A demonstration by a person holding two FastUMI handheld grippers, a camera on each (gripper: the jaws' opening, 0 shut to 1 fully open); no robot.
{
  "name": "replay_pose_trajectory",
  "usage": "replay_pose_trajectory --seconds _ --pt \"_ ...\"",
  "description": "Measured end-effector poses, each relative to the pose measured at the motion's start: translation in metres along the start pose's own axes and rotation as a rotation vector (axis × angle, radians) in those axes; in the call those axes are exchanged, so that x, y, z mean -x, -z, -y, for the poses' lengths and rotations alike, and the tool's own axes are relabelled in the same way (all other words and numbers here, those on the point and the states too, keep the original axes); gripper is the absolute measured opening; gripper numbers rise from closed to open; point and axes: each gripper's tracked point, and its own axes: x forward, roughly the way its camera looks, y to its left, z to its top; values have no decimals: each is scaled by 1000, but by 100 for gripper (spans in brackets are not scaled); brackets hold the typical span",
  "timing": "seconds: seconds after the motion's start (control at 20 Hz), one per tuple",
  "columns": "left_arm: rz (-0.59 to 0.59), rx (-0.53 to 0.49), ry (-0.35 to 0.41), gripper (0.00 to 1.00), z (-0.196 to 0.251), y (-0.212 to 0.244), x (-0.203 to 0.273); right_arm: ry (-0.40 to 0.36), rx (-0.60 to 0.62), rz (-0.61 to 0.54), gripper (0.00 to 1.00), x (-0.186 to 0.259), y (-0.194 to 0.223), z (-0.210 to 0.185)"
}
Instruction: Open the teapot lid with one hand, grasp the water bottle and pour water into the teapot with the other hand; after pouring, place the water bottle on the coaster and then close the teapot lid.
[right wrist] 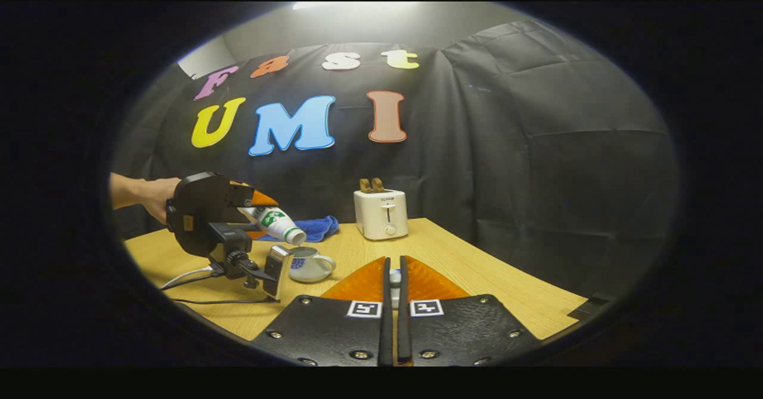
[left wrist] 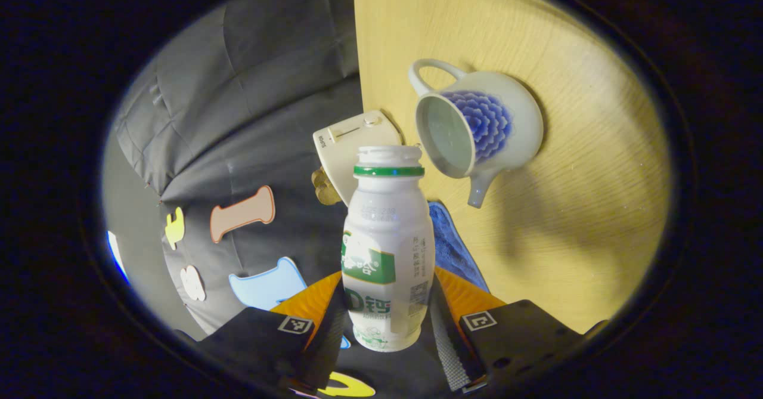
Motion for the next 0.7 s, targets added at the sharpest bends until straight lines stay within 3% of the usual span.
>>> replay_pose_trajectory --seconds 0.15,0.2,0.25,0.3,0.35,0.4,0.7 --pt "24 92 12 82 6 -3 3 -15 -21 -11 3 -4 1 -6" --pt "30 124 22 75 10 -3 3 -20 -22 -17 3 -5 3 -8" --pt "37 156 27 83 12 -4 3 -22 -16 -18 3 -5 2 -10" --pt "42 183 37 82 16 -3 3 -26 -10 -17 0 -5 1 -11" --pt "51 216 26 82 15 -4 4 -32 -8 -14 4 -6 -1 -14" --pt "62 260 13 76 13 -3 4 -39 -7 -10 4 -6 -3 -17" --pt "95 532 -15 76 16 7 14 -88 26 -23 3 -16 -4 -35"
